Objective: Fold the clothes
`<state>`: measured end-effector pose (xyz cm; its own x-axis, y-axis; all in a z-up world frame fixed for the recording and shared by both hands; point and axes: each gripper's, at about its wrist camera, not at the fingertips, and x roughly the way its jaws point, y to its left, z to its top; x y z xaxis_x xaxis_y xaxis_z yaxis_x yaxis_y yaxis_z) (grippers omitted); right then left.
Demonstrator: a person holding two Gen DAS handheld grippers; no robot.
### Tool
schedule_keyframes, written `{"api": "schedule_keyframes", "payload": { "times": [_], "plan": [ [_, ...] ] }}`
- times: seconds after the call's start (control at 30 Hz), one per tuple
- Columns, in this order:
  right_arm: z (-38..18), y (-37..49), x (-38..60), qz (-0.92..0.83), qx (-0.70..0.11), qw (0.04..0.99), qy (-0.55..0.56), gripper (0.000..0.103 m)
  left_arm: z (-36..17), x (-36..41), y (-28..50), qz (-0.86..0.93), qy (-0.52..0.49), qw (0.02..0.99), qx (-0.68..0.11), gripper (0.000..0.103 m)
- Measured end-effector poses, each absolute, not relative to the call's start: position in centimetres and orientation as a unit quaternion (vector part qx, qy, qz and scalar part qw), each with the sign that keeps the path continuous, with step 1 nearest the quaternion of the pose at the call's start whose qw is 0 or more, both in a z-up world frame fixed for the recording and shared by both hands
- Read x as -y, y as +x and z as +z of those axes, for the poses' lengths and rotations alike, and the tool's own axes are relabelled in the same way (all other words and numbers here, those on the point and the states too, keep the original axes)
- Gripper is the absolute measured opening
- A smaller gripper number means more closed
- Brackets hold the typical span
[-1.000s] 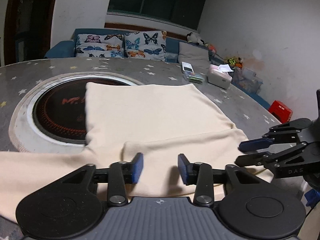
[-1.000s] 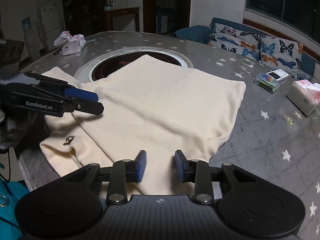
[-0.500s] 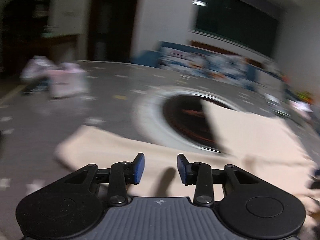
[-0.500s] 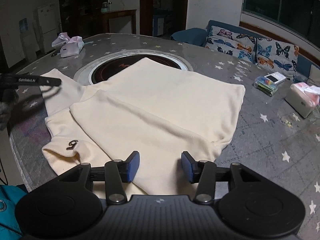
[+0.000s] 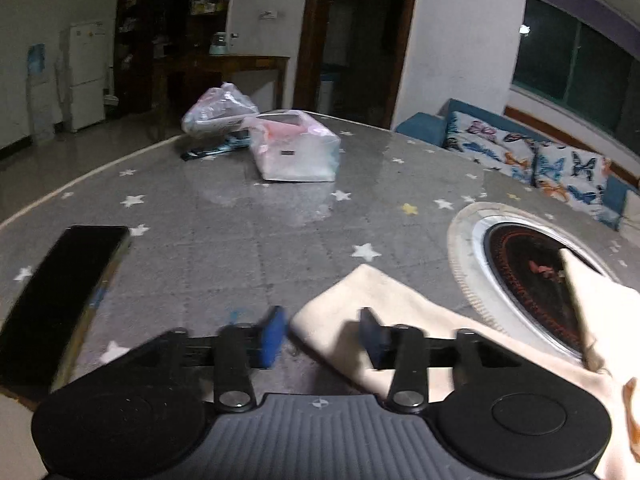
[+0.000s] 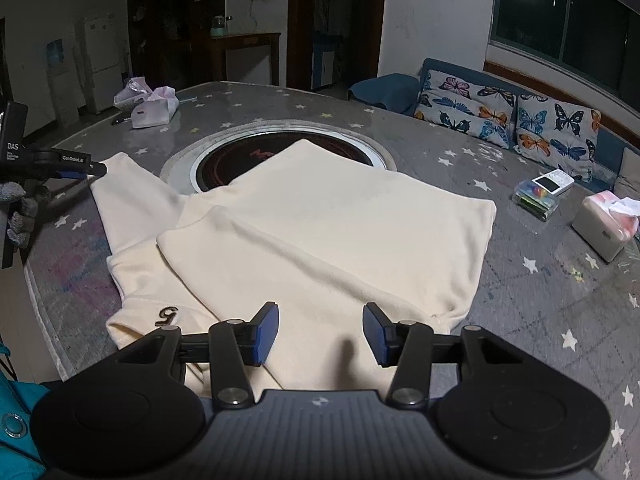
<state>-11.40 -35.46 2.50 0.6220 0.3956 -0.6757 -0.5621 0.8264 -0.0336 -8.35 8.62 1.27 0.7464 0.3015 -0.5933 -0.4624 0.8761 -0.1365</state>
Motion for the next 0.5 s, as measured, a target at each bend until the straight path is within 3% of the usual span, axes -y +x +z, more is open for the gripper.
{"api": "schedule_keyframes", "payload": {
  "times": [0.03,0.13,0.5],
  "plan": [
    [2.6,-11.4,35.5,0.268,-0.34,0.893,-0.121,0.047,1.3,-8.6,-8.3,0.202,-0.142,0.925,-0.29,0.019],
    [2.8,-11.6,35.6,0.266,-0.336,0.896,-0.114,0.047,1.9,-8.2,-8.3,0.177,-0.161,0.929,-0.281,0.009],
    [3.1,-12.3,37.6,0.239,-0.322,0.913,-0.076,0.047,9.6,0.0,-8.6,-0.043,-0.173,0.96,-0.216,0.007]
  ]
}}
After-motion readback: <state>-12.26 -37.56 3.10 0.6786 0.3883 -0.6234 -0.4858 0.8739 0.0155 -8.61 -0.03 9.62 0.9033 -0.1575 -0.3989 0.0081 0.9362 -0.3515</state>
